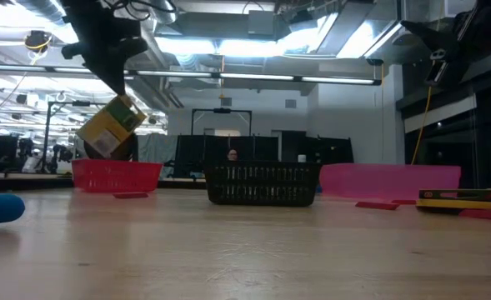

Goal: Pick & Place School Supplies
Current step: Put the bottom left crayon box into the red bin, then put the top crayon box into the red bin

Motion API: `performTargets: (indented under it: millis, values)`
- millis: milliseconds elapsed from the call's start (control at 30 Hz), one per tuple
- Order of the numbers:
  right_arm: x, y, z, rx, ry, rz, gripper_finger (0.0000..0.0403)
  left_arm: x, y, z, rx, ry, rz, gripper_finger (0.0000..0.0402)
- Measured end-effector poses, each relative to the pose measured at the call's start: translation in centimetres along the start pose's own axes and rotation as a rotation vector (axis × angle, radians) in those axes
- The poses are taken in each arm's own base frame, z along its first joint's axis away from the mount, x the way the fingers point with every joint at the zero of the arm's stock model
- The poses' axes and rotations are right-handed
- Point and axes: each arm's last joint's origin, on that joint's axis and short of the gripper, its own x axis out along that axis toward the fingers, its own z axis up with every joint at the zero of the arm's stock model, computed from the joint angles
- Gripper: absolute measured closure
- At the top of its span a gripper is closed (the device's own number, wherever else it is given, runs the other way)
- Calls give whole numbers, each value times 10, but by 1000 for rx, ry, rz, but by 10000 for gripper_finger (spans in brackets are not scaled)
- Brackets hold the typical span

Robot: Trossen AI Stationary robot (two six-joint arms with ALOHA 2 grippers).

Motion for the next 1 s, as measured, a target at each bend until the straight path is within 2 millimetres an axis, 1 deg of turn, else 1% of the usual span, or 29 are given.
performTargets:
  millis: [200,467,567,733,833,1000]
  values:
    - [0,0,0,-6,-6,-4,188,5,8,0,19,23,86,399]
    - [0,0,0,-17,-4,-7,188,14,15,6,11,36,136,399]
    - [0,0,0,-29,-3,-7,188,19,13,9,5,40,144,399]
    - [0,-1,0,-30,-3,-8,188,32,3,9,68,91,154,396]
    - [0,-1,0,-30,-3,-8,188,40,-4,8,90,130,156,377]
    - [0,-1,0,-29,-3,-8,188,50,-15,9,117,161,117,318]
